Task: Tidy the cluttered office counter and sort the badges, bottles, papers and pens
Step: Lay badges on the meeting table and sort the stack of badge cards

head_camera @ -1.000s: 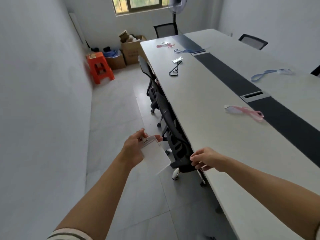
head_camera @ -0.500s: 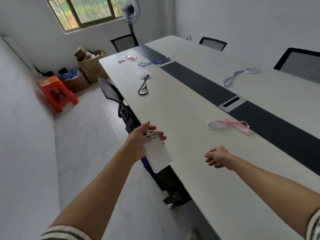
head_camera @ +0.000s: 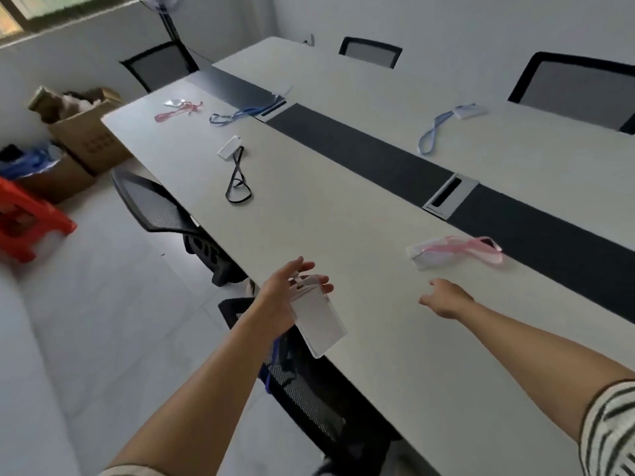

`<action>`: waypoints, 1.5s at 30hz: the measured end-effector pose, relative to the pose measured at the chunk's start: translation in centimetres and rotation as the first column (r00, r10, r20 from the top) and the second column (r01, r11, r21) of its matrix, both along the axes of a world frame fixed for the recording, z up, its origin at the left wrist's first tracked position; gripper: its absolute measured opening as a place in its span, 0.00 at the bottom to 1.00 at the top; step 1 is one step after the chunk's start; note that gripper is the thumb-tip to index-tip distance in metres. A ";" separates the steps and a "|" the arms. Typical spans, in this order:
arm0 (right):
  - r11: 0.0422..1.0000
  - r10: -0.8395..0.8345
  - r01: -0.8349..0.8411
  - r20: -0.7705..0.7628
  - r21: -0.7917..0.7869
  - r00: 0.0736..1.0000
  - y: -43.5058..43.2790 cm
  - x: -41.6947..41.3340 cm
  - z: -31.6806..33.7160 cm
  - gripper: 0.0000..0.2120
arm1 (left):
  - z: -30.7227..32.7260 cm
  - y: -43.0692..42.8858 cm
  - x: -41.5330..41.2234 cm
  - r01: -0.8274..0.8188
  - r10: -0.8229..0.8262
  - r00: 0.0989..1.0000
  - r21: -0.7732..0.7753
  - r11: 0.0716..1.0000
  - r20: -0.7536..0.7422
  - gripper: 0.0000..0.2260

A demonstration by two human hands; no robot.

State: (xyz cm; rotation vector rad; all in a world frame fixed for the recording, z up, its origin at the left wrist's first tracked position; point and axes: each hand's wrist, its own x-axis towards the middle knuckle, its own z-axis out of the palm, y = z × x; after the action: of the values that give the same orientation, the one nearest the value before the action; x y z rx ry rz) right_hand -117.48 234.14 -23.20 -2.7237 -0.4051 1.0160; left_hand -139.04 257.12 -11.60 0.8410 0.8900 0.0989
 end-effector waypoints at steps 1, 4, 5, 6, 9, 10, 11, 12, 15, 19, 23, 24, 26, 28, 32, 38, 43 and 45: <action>1.000 -0.010 0.010 0.015 -0.026 1.000 0.8 0.5 -0.4 0.32 | -0.5 1.2 0.8 0.024 -0.024 1.000 -0.001 1.000 -0.012 0.12; 0.996 -0.047 0.051 0.054 -0.076 0.997 2.9 2.3 -1.6 0.32 | -2.1 4.5 3.6 0.069 -0.068 0.997 0.007 0.998 -0.044 0.13; 0.994 -0.051 0.056 0.064 -0.092 0.997 3.4 2.8 -1.9 0.34 | -2.6 5.1 4.2 0.080 -0.079 0.996 0.006 0.997 -0.051 0.13; 0.992 -0.052 0.060 0.072 -0.109 0.996 3.8 3.2 -2.4 0.35 | -3.2 5.5 4.7 0.098 -0.098 0.993 -0.001 0.995 -0.066 0.14; 0.981 -0.081 0.097 0.099 -0.169 0.992 5.0 4.7 -4.1 0.39 | -5.2 5.7 5.0 0.135 -0.138 0.984 -0.037 0.990 -0.116 0.15; 0.975 -0.103 0.121 0.102 -0.185 0.989 5.3 5.4 -4.6 0.40 | -5.7 5.7 4.8 0.132 -0.137 0.982 -0.047 0.990 -0.129 0.15; 0.971 -0.130 0.148 0.106 -0.189 0.986 5.8 6.0 -5.0 0.41 | -6.2 5.7 4.6 0.122 -0.129 0.982 -0.059 0.991 -0.138 0.15; 0.966 -0.163 0.182 0.112 -0.183 0.980 6.3 6.6 -5.4 0.41 | -6.5 5.7 4.4 0.113 -0.122 0.982 -0.071 0.991 -0.147 0.16; 0.952 -0.256 0.284 0.214 -0.114 0.943 7.7 8.2 -6.6 0.39 | -7.2 5.7 3.8 0.083 -0.098 0.980 -0.092 0.992 -0.171 0.17; 0.949 -0.286 0.313 0.342 -0.026 0.895 8.9 9.3 -8.1 0.29 | -7.4 5.9 3.3 0.029 -0.044 0.981 -0.082 0.996 -0.187 0.17; 0.989 -0.104 0.136 0.391 -0.055 0.915 9.3 9.3 -8.3 0.21 | -7.0 5.4 2.7 -0.010 -0.003 0.977 -0.064 0.998 -0.211 0.17; 0.994 -0.025 0.066 0.413 -0.086 0.910 9.2 9.3 -8.3 0.20 | -6.9 5.3 2.7 -0.015 0.001 0.977 -0.062 0.998 -0.215 0.17; 0.982 0.145 -0.074 0.435 -0.176 0.889 8.7 8.8 -7.8 0.17 | -6.6 4.7 2.7 -0.017 0.005 0.976 -0.056 0.998 -0.217 0.17; 0.970 0.232 -0.173 0.449 -0.169 0.863 8.5 7.9 -7.2 0.16 | -6.2 4.4 2.7 -0.005 -0.005 0.976 -0.043 0.999 -0.219 0.16; 0.961 0.242 -0.277 0.522 -0.011 0.818 7.7 6.5 -4.3 0.17 | -4.6 3.7 2.3 -0.008 0.005 0.981 -0.017 1.000 -0.193 0.14; 0.938 0.183 -0.301 0.494 0.171 0.850 8.9 5.7 2.2 0.18 | -2.4 3.2 -0.9 -0.064 0.068 0.982 0.031 0.997 -0.176 0.12; 0.813 0.087 -0.165 0.163 0.559 0.983 12.8 2.9 8.9 0.15 | -0.8 3.2 -4.3 -0.105 0.113 0.982 0.061 0.993 -0.149 0.14; 0.755 0.073 -0.009 -0.070 0.655 0.995 14.4 1.6 10.8 0.14 | -0.3 3.2 -5.7 -0.129 0.135 0.982 0.051 0.990 -0.131 0.14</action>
State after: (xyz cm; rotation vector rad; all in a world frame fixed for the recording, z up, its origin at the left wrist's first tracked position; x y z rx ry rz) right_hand -115.92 248.56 -12.36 -2.0304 -0.6633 0.7992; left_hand -144.72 260.36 -11.89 0.8347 1.0730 0.1790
